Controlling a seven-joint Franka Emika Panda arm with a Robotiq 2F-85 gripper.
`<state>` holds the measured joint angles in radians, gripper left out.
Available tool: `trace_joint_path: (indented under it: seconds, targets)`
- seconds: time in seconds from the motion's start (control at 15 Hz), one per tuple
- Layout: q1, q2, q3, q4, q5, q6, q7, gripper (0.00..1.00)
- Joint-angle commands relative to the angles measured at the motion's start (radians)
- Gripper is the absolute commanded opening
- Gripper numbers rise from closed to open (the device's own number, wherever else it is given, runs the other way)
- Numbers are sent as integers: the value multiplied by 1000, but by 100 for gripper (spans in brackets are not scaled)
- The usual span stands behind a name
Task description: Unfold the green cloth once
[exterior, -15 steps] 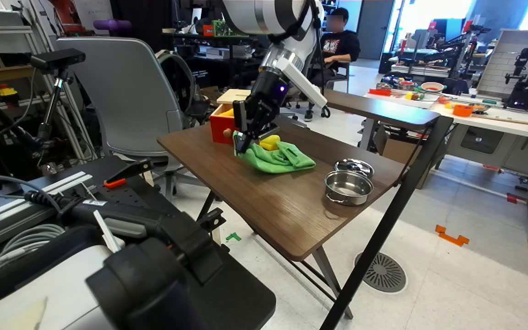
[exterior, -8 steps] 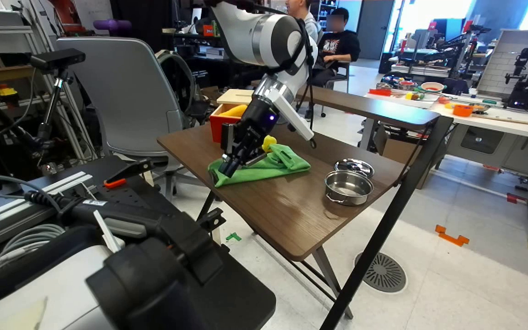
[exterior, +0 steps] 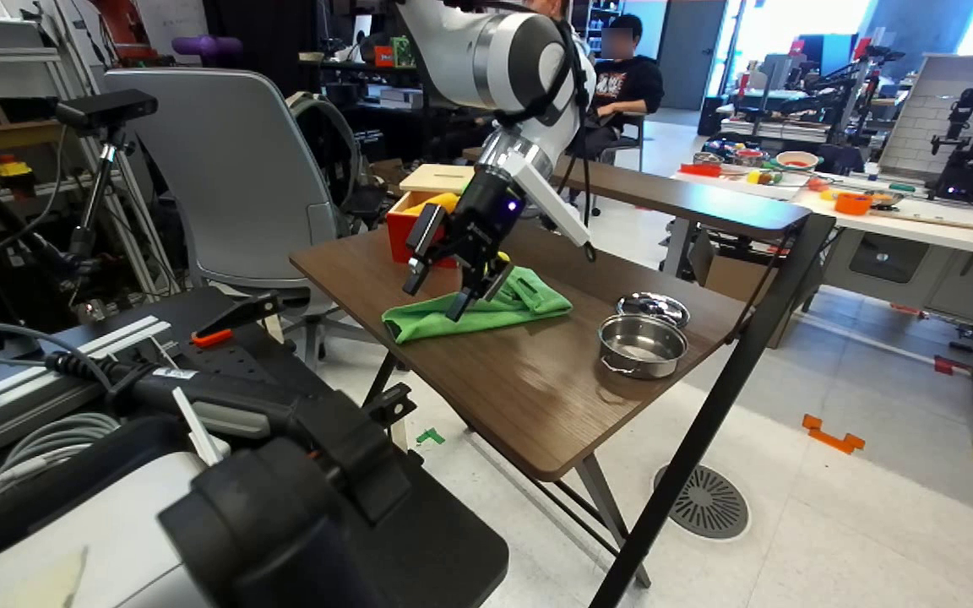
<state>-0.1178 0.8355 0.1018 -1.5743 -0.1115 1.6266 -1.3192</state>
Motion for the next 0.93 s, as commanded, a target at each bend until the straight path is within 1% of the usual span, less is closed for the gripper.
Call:
trace_joint_path:
  seconds: [0.0,0.27,0.53,0.67,0.73,0.87]
  targets:
    - [-2,-109,-5,-24,17,9,24,100]
    - [12,-243,-9,-79,1,104,55,100]
    - [32,-380,-14,-162,-17,290,92,100]
    - [38,-422,-14,-199,-21,384,100,100]
    - [34,-356,-14,-117,-2,299,77,100]
    - [39,-393,-14,-151,-4,339,83,100]
